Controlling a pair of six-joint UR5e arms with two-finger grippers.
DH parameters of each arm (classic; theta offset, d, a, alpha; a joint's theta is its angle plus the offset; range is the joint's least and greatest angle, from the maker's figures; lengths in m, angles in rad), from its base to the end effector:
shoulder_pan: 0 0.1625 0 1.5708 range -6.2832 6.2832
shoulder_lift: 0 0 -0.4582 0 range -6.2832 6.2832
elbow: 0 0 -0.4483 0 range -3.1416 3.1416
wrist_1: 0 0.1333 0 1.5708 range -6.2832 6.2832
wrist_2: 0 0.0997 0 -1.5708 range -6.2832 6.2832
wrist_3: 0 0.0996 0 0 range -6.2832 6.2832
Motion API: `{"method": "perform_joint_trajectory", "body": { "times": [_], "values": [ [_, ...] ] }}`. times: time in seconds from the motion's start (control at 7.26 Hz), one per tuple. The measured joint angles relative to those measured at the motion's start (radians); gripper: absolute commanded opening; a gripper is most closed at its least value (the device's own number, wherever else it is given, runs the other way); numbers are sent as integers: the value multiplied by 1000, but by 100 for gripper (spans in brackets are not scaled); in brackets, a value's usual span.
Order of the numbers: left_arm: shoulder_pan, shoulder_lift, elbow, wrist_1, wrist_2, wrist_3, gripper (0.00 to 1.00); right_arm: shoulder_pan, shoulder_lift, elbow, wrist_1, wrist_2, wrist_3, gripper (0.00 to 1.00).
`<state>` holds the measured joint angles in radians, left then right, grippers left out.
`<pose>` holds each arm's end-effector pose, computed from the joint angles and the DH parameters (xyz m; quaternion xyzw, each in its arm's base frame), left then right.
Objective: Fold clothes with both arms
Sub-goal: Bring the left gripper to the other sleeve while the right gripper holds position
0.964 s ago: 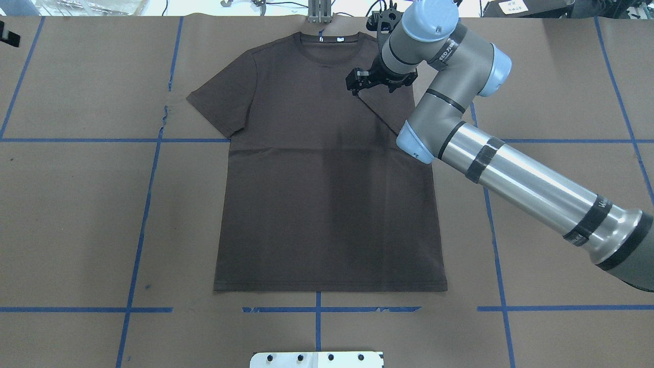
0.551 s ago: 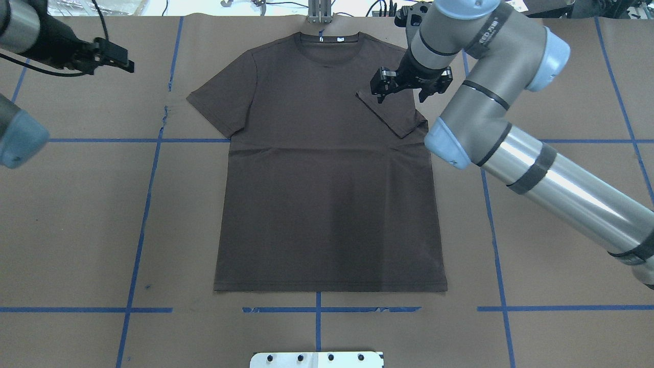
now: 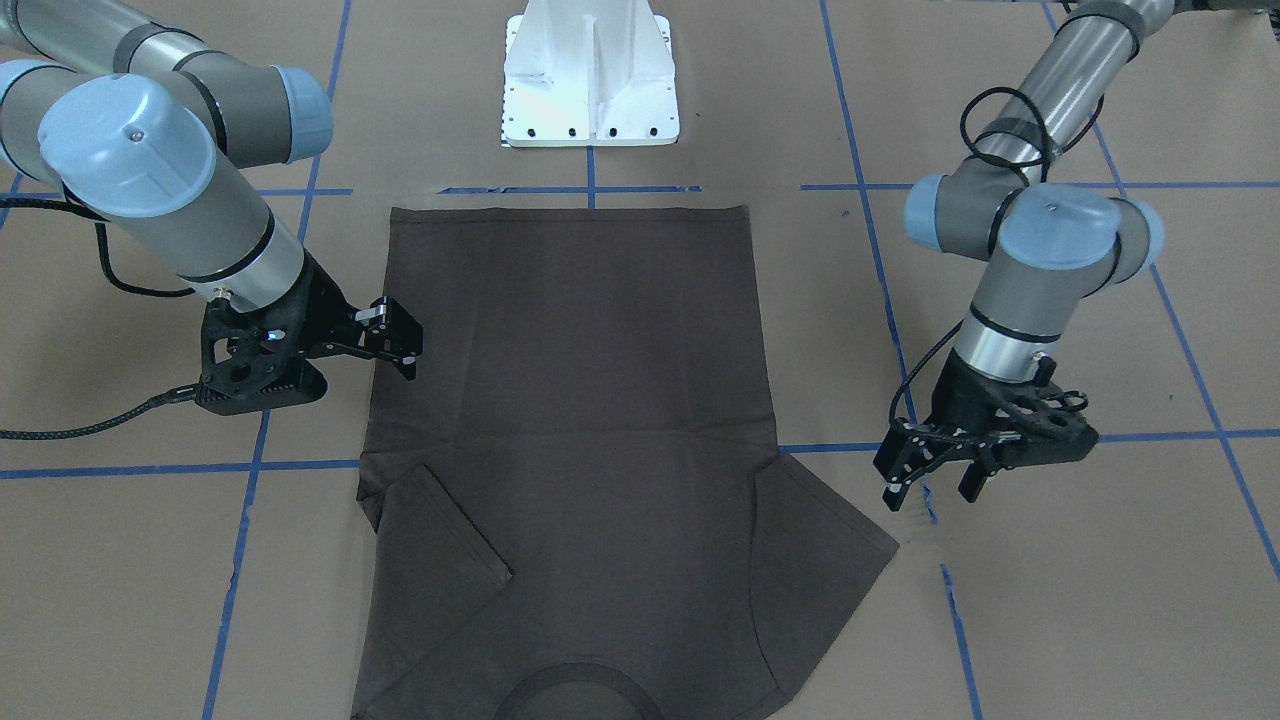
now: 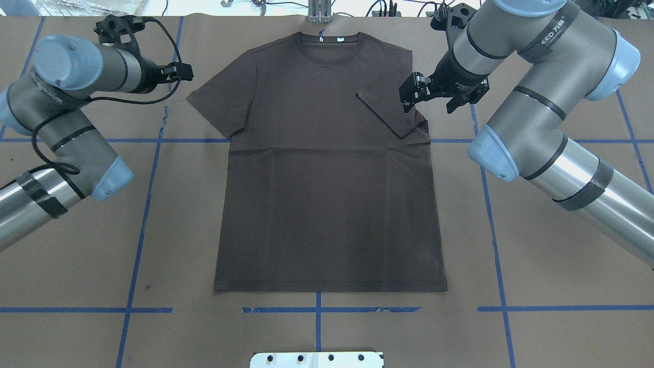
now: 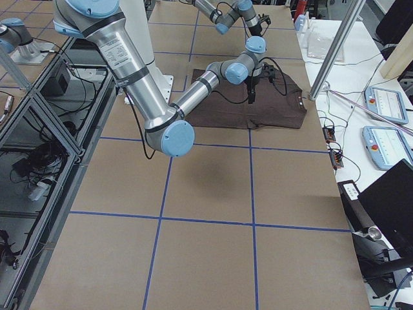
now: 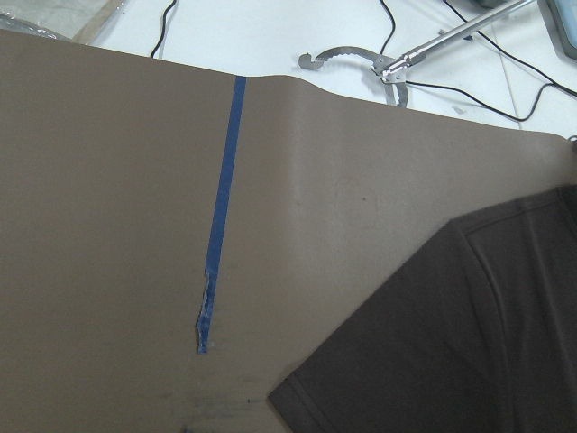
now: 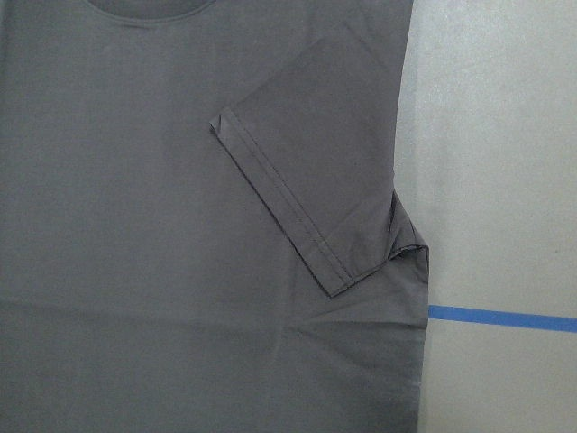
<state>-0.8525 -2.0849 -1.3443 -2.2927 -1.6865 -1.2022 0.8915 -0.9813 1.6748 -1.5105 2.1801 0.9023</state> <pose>0.4295 -0.6765 0.4026 0.2353 0.4246 -0.1822 0.8551 -0.3980 -0.6144 0.2481 0.0486 -0.4457 -0.0110 0.8938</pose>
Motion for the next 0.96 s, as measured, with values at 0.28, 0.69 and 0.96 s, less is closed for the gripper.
{"method": "perform_joint_trajectory", "body": {
  "times": [0.28,0.69,0.96],
  "values": [
    [48,-56,109,-25,82,-21,100,-5,3,-17,6,0,1,100],
    [60,-99,211,-49,110,-15,100,-6,5,-21,11,0,2,100],
    [60,-105,234,-51,124,0,99,-5,7,-21,12,0,6,100]
  ]
}}
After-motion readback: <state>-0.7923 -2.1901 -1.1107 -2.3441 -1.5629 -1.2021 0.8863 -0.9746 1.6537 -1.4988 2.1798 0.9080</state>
